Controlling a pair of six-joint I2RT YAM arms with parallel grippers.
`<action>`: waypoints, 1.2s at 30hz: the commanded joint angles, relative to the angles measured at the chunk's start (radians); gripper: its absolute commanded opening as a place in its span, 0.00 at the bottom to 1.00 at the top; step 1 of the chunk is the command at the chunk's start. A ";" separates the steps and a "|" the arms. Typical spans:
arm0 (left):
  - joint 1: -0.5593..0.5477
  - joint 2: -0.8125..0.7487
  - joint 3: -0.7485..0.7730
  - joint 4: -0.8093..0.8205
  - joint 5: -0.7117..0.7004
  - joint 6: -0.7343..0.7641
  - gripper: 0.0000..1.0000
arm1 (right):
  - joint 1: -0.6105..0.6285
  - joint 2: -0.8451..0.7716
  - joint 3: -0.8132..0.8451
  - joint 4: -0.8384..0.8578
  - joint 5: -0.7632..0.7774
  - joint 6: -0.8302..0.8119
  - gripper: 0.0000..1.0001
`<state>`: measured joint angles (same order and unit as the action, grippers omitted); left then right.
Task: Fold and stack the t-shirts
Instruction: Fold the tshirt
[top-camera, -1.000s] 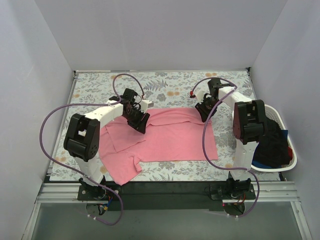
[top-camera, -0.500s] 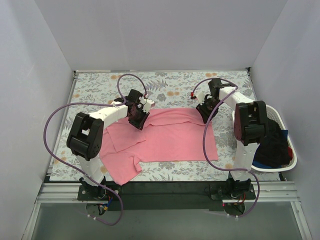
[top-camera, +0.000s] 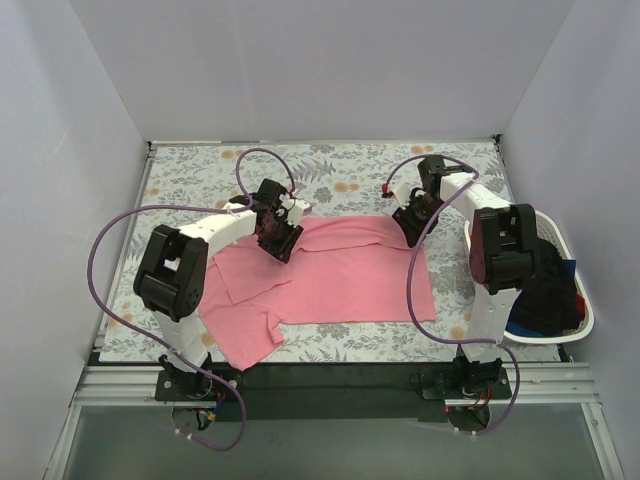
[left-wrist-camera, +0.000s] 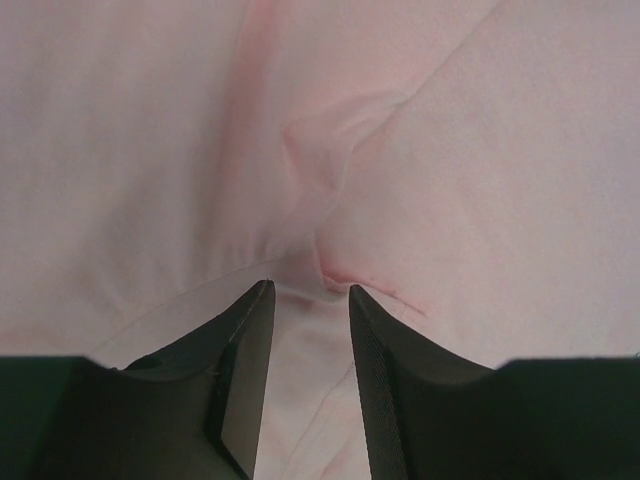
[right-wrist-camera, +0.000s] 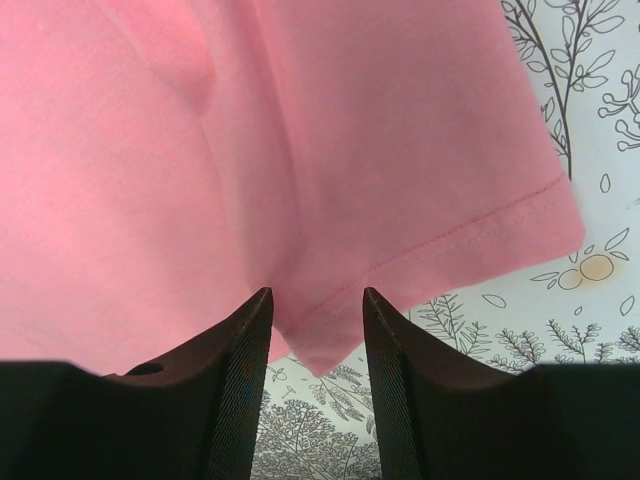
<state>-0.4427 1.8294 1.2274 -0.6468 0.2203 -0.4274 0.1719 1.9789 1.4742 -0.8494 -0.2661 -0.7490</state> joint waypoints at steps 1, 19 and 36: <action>-0.014 0.013 0.041 0.001 0.008 -0.002 0.36 | 0.005 -0.040 -0.008 -0.031 -0.018 -0.023 0.49; -0.024 -0.033 0.006 -0.014 -0.081 0.032 0.01 | 0.011 0.038 -0.006 -0.004 0.093 -0.015 0.52; -0.002 -0.110 -0.045 -0.043 -0.130 0.076 0.00 | 0.006 -0.008 -0.012 -0.008 0.091 -0.018 0.43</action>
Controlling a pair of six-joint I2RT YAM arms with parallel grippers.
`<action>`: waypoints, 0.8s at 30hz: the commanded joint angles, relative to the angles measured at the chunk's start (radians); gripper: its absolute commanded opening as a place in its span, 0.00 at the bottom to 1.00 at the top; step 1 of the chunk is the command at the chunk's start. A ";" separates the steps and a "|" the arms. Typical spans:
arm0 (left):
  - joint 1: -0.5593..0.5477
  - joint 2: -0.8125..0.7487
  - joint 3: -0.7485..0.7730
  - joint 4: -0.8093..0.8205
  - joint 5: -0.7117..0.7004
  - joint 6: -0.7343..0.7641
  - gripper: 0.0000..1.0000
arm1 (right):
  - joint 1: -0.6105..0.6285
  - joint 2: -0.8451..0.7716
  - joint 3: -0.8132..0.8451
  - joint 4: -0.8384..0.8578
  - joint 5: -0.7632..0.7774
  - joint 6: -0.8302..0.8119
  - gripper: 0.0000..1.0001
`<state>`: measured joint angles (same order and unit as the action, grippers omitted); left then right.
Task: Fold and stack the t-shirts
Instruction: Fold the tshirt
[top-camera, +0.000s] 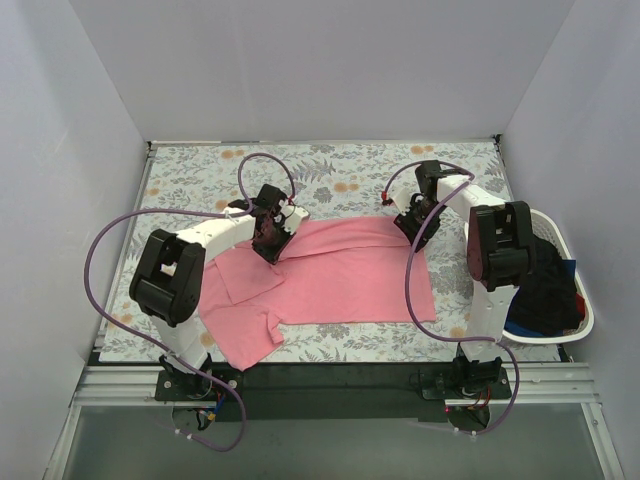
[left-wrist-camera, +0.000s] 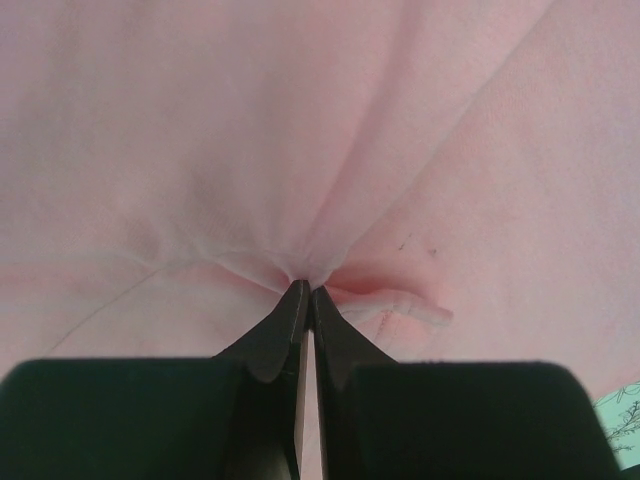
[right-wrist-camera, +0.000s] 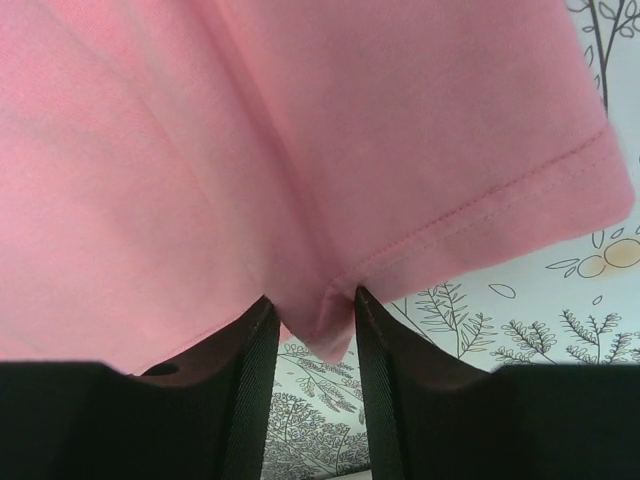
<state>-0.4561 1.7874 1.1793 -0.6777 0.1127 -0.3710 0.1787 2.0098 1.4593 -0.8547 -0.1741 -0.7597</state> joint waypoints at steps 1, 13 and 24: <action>0.014 -0.071 0.003 -0.011 -0.025 0.023 0.00 | -0.002 -0.042 0.001 -0.003 -0.001 -0.010 0.42; 0.028 -0.054 0.020 -0.014 -0.012 0.020 0.00 | -0.002 -0.080 0.001 -0.003 -0.001 -0.015 0.52; 0.037 -0.065 0.046 -0.071 0.076 0.044 0.19 | -0.002 -0.080 0.045 -0.065 -0.073 -0.050 0.50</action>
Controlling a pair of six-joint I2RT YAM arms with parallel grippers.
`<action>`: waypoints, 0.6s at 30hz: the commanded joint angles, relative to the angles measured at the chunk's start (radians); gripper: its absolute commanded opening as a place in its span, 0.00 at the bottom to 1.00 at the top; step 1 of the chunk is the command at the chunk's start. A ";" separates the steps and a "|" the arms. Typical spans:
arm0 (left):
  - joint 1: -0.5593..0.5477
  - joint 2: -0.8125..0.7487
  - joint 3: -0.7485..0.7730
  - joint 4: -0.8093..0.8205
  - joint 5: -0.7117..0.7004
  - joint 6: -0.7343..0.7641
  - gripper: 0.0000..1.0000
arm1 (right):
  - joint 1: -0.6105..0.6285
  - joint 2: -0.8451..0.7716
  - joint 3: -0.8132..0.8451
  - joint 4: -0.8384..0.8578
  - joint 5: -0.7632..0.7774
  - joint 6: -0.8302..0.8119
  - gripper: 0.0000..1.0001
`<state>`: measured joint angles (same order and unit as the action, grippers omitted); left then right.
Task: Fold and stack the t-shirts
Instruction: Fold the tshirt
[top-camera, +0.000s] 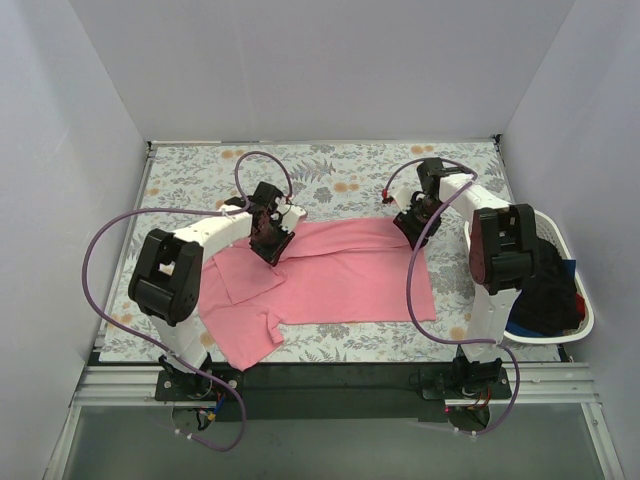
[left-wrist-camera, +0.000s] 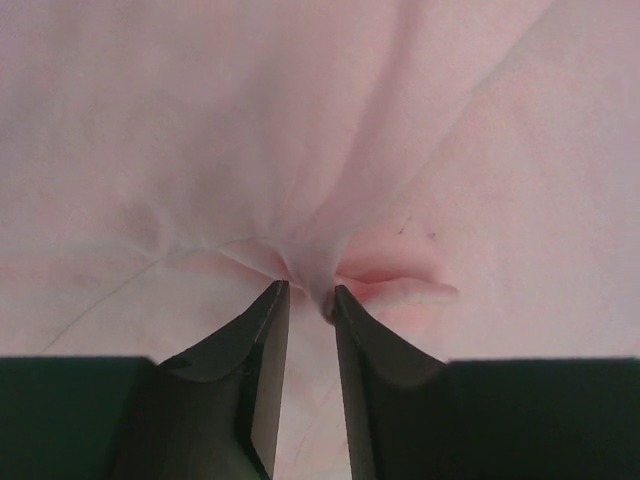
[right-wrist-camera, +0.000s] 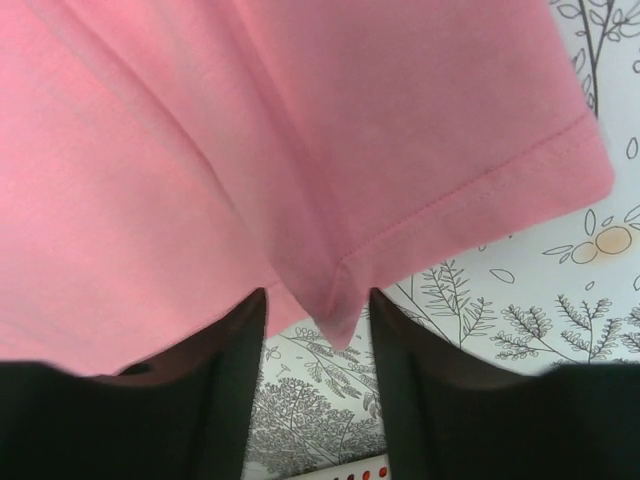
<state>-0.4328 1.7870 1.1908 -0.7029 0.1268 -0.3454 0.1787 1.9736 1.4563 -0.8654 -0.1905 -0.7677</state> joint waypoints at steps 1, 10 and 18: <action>0.035 -0.075 0.056 -0.053 0.097 0.014 0.27 | -0.004 -0.045 0.059 -0.069 -0.073 -0.044 0.56; 0.239 -0.043 0.219 -0.061 0.274 -0.084 0.49 | -0.022 0.033 0.229 -0.073 -0.233 0.063 0.51; 0.400 0.071 0.306 -0.017 0.143 -0.129 0.44 | -0.010 0.175 0.328 -0.024 -0.139 0.180 0.29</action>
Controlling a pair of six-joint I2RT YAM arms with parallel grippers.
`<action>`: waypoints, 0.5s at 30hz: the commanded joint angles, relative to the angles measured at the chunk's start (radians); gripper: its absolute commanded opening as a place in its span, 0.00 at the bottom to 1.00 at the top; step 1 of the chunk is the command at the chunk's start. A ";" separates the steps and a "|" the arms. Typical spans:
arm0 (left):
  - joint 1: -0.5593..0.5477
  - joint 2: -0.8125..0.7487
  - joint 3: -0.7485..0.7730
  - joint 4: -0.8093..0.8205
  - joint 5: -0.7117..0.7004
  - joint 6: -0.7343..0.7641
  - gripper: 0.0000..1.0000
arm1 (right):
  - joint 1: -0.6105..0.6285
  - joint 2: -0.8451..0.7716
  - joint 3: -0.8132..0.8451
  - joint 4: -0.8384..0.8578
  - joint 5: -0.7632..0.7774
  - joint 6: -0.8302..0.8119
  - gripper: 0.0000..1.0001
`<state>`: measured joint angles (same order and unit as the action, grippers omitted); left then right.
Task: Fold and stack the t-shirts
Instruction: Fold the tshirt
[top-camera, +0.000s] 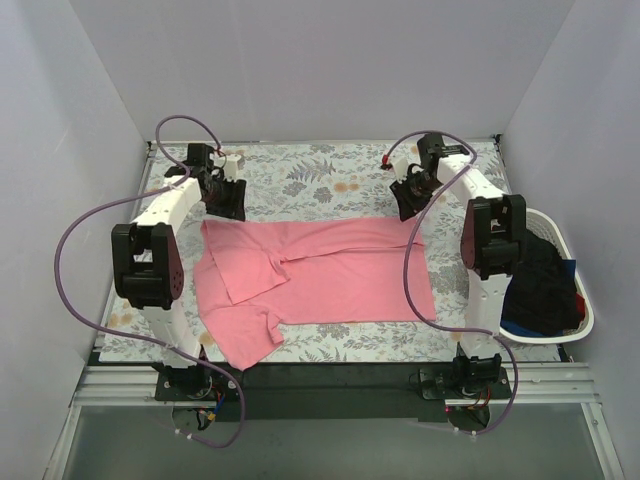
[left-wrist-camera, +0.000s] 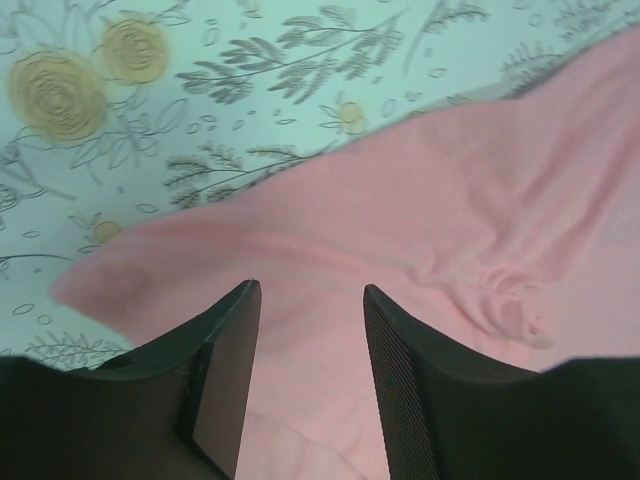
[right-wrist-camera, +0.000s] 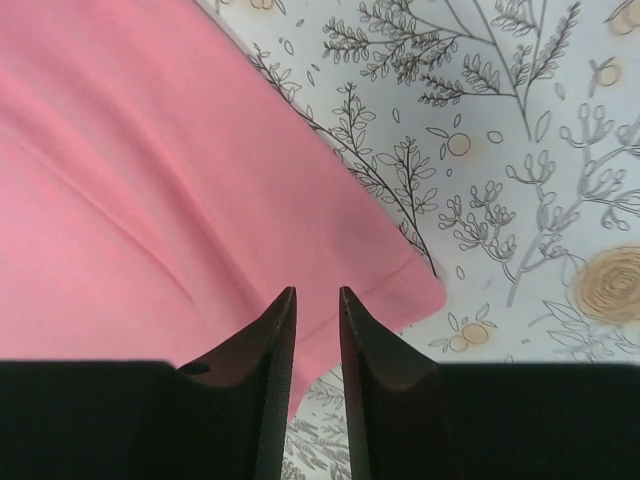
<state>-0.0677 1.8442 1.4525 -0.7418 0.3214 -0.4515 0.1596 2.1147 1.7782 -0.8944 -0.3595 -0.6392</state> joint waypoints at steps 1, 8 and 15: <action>0.052 0.023 0.051 0.025 -0.050 -0.030 0.45 | 0.011 0.040 0.000 0.017 0.039 0.055 0.30; 0.167 0.098 0.123 -0.021 -0.085 -0.058 0.46 | 0.029 0.076 -0.059 0.081 0.108 0.069 0.29; 0.192 0.113 0.106 -0.033 -0.140 -0.076 0.48 | 0.031 0.096 -0.083 0.121 0.174 0.067 0.30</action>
<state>0.1276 1.9625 1.5429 -0.7586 0.2127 -0.5114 0.1883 2.1887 1.7218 -0.8295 -0.2386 -0.5743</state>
